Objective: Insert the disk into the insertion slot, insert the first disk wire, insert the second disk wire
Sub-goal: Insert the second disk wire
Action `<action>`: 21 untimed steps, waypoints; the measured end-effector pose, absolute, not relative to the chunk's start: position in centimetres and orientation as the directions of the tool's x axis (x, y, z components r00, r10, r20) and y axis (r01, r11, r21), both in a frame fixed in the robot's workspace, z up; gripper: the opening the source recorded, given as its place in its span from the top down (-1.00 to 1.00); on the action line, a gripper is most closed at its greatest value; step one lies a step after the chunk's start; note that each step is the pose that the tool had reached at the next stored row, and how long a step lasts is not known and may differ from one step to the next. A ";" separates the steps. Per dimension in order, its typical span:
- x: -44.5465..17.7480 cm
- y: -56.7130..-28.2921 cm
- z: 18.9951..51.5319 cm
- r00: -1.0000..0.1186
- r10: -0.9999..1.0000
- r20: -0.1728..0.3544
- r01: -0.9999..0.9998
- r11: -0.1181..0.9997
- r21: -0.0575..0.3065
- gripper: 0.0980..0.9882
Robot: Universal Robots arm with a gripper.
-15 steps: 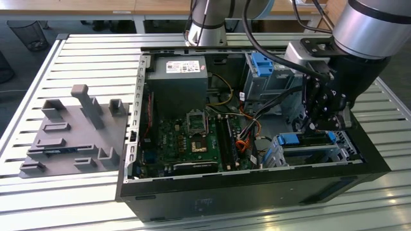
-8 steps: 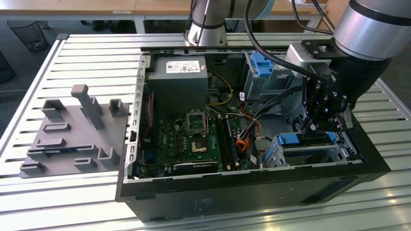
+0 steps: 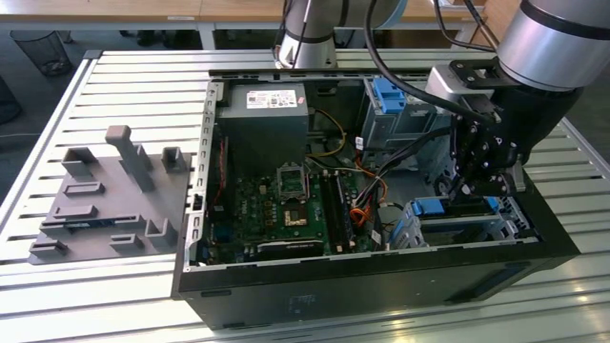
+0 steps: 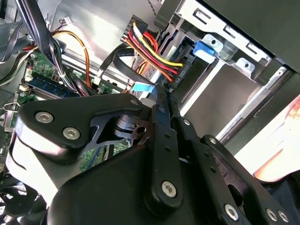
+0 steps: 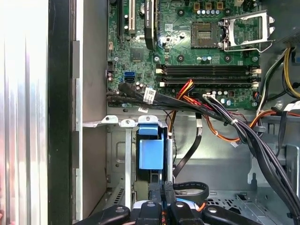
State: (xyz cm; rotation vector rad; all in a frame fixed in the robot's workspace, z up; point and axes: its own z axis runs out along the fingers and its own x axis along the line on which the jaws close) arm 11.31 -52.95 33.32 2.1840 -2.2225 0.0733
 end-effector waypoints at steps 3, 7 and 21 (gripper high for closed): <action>11.3 -53.0 33.3 -0.018 -0.999 0.050 -1.000 0.017 -0.016 0.89; 11.3 -53.1 33.3 -0.015 -0.999 0.050 -1.000 0.014 -0.016 0.89; 11.4 -53.1 33.2 -0.014 -0.999 0.050 -1.000 0.013 -0.016 0.89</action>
